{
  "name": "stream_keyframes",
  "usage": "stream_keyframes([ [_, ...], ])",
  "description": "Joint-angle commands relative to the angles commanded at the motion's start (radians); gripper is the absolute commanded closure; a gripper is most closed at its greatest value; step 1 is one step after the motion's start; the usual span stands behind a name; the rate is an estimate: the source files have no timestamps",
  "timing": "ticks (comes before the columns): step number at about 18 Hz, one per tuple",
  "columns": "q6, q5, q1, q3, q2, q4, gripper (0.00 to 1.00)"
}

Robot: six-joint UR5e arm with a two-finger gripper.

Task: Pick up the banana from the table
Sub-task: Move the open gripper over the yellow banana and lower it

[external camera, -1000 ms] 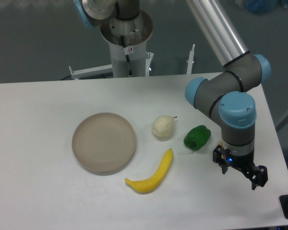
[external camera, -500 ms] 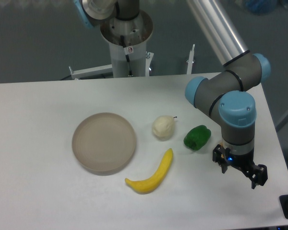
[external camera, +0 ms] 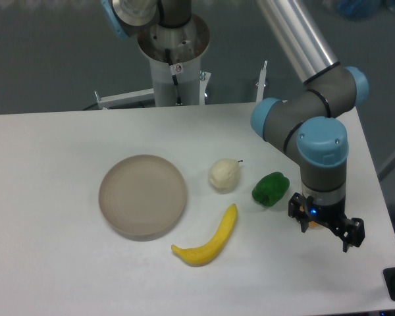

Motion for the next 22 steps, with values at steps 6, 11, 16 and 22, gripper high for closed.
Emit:
stream_keyframes([
  [6, -0.253, -0.011, -0.1, -0.111, 0.085, -0.026, 0.0],
  [11, -0.298, -0.11, -0.144, -0.164, 0.048, -0.017, 0.0],
  [16, -0.269, -0.13, -0.16, -0.154, -0.013, -0.006, 0.0],
  [22, -0.215, -0.12, -0.173, -0.178, -0.04, 0.008, 0.0],
])
